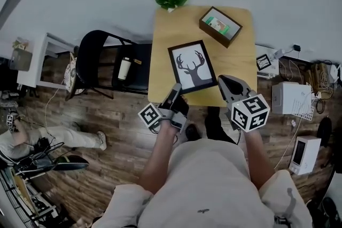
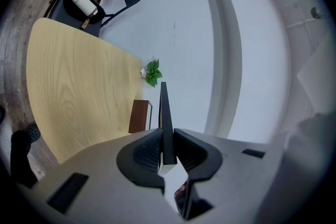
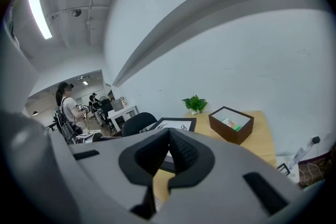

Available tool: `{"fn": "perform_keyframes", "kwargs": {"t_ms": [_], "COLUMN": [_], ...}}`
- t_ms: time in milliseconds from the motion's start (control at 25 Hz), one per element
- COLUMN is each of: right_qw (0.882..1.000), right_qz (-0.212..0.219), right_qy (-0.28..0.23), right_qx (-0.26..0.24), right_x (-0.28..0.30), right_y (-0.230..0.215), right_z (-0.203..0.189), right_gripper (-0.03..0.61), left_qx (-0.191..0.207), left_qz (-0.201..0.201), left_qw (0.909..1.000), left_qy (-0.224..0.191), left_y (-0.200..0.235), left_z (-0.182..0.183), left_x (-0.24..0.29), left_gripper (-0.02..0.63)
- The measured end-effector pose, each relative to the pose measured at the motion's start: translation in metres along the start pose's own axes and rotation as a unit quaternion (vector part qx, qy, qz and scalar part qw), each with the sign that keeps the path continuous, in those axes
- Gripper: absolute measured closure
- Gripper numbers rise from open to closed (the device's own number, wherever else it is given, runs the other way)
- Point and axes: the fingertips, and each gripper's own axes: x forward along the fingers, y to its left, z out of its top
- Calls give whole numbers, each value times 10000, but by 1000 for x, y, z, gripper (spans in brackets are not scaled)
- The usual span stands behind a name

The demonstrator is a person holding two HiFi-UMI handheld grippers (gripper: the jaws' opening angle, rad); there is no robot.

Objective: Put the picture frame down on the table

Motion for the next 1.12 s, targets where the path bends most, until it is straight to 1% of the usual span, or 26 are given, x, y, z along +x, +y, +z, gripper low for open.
{"fn": "perform_keyframes", "kwargs": {"t_ms": [240, 560, 880, 1120], "right_qw": [9994, 9959, 9901, 9855], "right_qz": [315, 787, 1157, 1339], "right_qy": [163, 435, 786, 1029], "right_qx": [-41, -135, -109, -147], "right_x": [30, 56, 67, 72], "right_y": [-28, -59, -77, -79], "right_z": [19, 20, -6, -23], "right_gripper": [580, 580, 580, 580], "left_qx": [-55, -162, -255, -333], "left_qz": [171, 348, 674, 773], "left_qw": [9995, 9967, 9919, 9886], "left_qy": [-277, -715, -1046, -1252], "left_y": [7, 28, 64, 84], "left_z": [12, 13, 2, 4], "left_x": [32, 54, 59, 58], "left_gripper": [548, 548, 548, 548]}}
